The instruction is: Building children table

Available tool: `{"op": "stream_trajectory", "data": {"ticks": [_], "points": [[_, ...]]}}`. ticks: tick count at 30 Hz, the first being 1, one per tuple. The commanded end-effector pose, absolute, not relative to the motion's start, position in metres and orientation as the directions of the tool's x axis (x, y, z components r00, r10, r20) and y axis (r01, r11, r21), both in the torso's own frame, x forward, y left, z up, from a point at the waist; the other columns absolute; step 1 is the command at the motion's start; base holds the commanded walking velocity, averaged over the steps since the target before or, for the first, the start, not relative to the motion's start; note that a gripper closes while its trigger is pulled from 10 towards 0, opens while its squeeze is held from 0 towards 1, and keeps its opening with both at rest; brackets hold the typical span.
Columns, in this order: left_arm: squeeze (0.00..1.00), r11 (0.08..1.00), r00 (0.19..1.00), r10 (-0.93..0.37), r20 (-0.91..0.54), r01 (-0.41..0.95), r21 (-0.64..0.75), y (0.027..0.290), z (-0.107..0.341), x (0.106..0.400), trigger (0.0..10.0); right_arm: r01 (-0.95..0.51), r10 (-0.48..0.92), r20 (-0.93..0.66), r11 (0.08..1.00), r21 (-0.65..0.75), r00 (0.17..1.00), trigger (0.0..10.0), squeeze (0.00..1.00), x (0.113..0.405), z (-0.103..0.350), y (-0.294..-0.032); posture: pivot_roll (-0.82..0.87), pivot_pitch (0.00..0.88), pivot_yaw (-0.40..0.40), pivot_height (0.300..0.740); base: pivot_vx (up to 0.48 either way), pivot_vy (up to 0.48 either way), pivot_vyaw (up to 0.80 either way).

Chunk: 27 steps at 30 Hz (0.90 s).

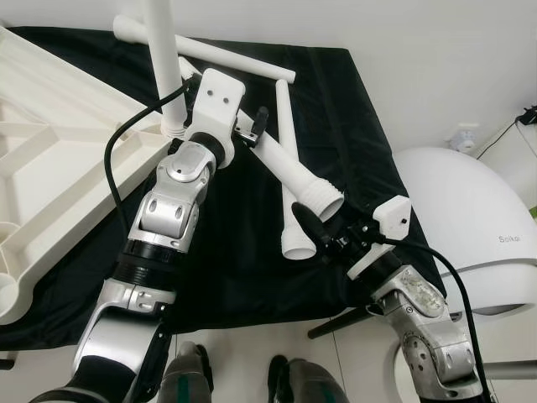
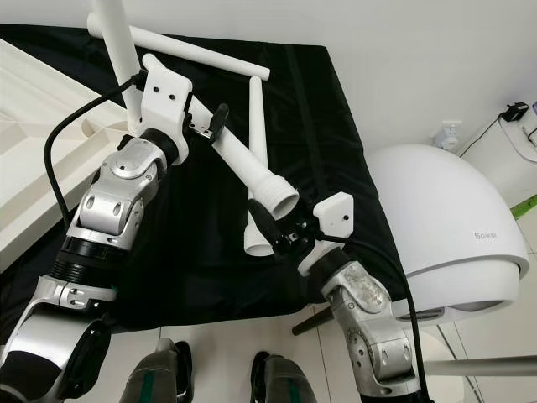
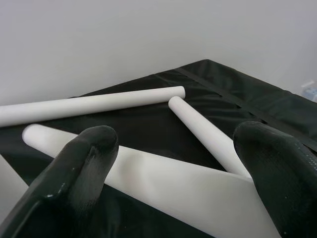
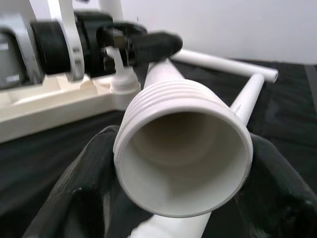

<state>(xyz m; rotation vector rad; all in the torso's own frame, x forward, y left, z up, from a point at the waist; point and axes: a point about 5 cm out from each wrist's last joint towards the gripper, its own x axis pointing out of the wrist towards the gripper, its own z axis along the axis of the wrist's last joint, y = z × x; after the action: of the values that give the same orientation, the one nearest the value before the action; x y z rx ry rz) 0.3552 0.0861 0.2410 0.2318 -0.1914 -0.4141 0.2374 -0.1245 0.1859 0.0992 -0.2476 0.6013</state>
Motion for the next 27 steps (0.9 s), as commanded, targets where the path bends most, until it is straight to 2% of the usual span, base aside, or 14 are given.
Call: {"op": "stream_trajectory", "data": {"ticks": [1,27], "points": [[0.00,0.923,0.936,-0.330,0.121,0.292,0.251,0.089,0.233,0.358,10.0,-0.552,0.512,0.356,0.834,0.015,0.782,10.0,0.00,0.236,0.206,-0.130,-0.03,0.162,-0.050,0.740,0.000,0.000,0.00],[0.00,0.920,0.931,-0.345,0.118,0.311,0.238,0.087,0.231,0.357,10.0,-0.551,0.501,0.408,0.834,0.008,0.763,10.0,0.00,0.238,0.225,-0.130,-0.02,0.167,-0.043,0.740,0.000,0.000,0.00]]}}
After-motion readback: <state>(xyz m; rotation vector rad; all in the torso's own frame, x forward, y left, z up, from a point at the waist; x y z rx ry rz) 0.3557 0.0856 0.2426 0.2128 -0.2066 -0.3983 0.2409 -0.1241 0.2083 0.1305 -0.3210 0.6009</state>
